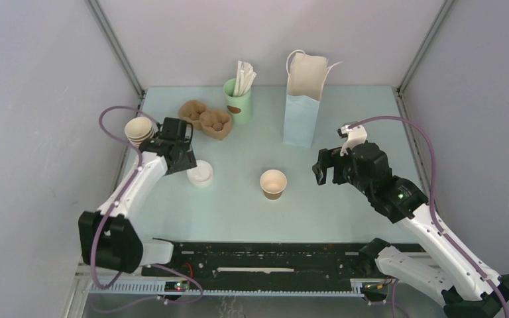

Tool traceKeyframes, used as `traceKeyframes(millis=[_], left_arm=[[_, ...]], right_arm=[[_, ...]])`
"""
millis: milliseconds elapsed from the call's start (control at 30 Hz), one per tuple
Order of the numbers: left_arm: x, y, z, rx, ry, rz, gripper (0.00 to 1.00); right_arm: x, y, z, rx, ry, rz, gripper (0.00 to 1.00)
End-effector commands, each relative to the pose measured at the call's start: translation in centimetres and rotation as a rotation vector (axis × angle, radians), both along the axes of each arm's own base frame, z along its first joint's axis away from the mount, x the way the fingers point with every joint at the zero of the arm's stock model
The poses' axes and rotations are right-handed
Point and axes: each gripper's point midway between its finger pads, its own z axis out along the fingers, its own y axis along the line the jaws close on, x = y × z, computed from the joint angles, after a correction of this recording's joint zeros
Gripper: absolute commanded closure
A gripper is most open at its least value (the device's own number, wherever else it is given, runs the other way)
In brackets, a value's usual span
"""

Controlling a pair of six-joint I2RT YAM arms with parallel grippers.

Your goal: Pack the takeout coffee

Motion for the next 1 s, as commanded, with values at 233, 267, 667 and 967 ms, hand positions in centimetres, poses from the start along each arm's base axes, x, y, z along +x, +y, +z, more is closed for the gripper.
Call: traceKeyframes(millis=[233,267,667,967], left_arm=[[3.6,0.9,-4.6,0.064,0.151,-0.003,0.45],[3.7,0.9,-4.9,0.067,0.160,0.001,0.48],[3.8,0.8,-5.7,0.057,0.162,-0.002,0.69],[4.1,0.7,-5.7,0.051,0.155,-0.010,0.81]], right_arm=[[0.1,-0.1,0.4,0.007,-0.026,-0.001,0.00],[0.1,-0.1,0.4,0.007,-0.026,-0.003,0.00],[0.2,0.3,0.2,0.018,-0.019,0.012,0.00],[0.2,0.3,-0.1,0.014,-0.009,0.011,0.00]])
